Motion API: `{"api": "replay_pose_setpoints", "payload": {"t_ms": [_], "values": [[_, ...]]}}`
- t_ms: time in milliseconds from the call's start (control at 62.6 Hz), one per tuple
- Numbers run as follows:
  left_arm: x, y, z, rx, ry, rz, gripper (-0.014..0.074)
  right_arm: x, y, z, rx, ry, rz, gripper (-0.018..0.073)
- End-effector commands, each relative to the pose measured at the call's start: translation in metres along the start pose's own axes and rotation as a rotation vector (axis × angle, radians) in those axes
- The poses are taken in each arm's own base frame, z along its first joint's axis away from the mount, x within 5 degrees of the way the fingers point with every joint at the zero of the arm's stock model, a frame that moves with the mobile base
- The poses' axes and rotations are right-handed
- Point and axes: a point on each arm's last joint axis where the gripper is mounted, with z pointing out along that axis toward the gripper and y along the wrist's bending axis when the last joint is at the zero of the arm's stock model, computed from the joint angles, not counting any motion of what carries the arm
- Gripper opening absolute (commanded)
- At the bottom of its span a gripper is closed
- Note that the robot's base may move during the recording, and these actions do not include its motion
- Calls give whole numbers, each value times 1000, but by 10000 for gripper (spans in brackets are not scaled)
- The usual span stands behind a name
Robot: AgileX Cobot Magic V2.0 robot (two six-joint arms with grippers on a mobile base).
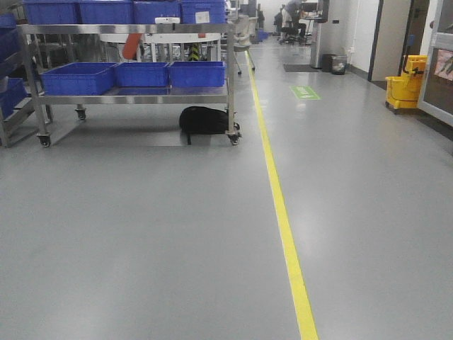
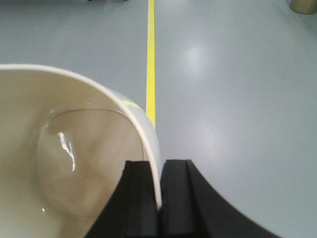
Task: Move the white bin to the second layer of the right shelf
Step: 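Drive along the yellow-lined aisle past the blue-crate shelves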
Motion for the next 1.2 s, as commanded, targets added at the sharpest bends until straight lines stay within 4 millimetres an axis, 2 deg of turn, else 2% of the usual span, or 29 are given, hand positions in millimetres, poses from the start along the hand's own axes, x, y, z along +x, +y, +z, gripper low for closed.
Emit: {"api": "replay_pose_setpoints", "payload": {"t_ms": [0, 1181], "values": [[1, 0, 0, -1, -71, -11, 85, -16, 1, -4, 0, -113, 0, 47], [1, 0, 0, -1, -71, -11, 85, -16, 1, -4, 0, -113, 0, 47]]}}
